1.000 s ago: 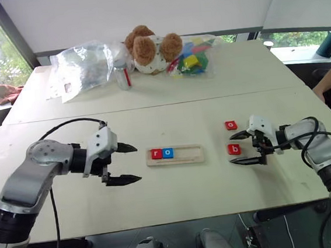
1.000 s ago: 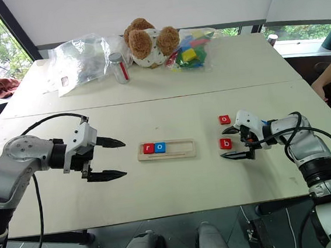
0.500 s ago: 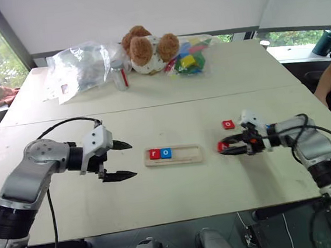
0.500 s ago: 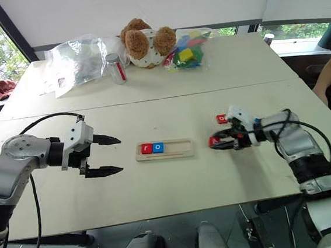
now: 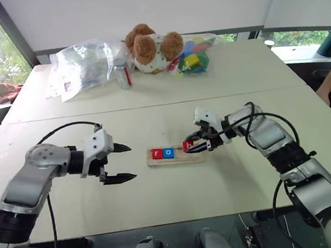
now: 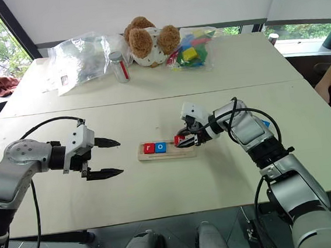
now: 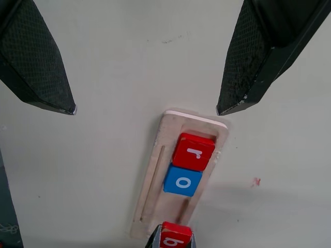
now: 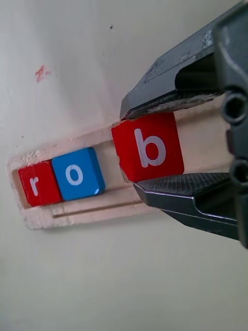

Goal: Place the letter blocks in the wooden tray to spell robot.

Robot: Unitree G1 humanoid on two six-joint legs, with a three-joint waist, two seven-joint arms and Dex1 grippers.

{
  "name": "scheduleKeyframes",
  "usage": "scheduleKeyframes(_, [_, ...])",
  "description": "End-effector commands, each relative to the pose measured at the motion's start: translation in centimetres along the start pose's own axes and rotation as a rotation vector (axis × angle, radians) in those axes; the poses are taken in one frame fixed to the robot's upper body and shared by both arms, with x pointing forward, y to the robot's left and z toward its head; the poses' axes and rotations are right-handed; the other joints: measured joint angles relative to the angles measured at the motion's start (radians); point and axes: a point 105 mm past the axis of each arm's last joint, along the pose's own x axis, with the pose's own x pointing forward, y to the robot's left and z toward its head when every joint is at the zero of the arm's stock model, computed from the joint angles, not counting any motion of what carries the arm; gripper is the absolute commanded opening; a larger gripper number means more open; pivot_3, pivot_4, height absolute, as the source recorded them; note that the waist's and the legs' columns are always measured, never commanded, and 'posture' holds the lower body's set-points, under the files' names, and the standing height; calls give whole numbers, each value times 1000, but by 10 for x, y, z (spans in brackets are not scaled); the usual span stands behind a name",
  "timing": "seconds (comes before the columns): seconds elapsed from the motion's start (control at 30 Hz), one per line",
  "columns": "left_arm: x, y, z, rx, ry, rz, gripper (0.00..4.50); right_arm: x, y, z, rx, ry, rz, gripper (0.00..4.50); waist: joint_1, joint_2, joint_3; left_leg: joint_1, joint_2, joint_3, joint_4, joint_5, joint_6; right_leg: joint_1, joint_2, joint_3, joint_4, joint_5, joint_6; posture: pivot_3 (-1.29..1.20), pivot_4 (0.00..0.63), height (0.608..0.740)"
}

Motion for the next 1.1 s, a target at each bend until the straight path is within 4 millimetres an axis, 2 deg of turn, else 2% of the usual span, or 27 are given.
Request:
scheduleKeyframes(0.03, [-2, -1, 7, 33, -13, 15, 4500, 4, 0, 11, -50, -9, 4, 1167, -1, 0, 0, 0, 0, 0, 0, 0, 0, 0, 0, 0, 0, 0, 0, 0, 150, 740])
scheduleKeyframes(0.5, [1, 0, 6, 28, -22, 39, 4500, 23, 0, 10, -43, -6, 1, 1167, -2, 0, 0, 0, 0, 0, 0, 0, 0, 0, 0, 0, 1, 0, 0, 0, 150, 740])
scheduleKeyframes(0.87, [2, 5, 5, 40, -20, 54, 4500, 33, 1, 26, -30, -51, 15, 1167, -3, 0, 0, 0, 0, 0, 0, 0, 0, 0, 0, 0, 1, 0, 0, 0, 150, 740])
scheduleKeyframes(1.1, [5, 4, 5, 43, -25, 55, 4500, 37, 4, 25, -28, -46, 25, 1167, -1, 0, 0, 0, 0, 0, 0, 0, 0, 0, 0, 0, 1, 0, 0, 0, 150, 740])
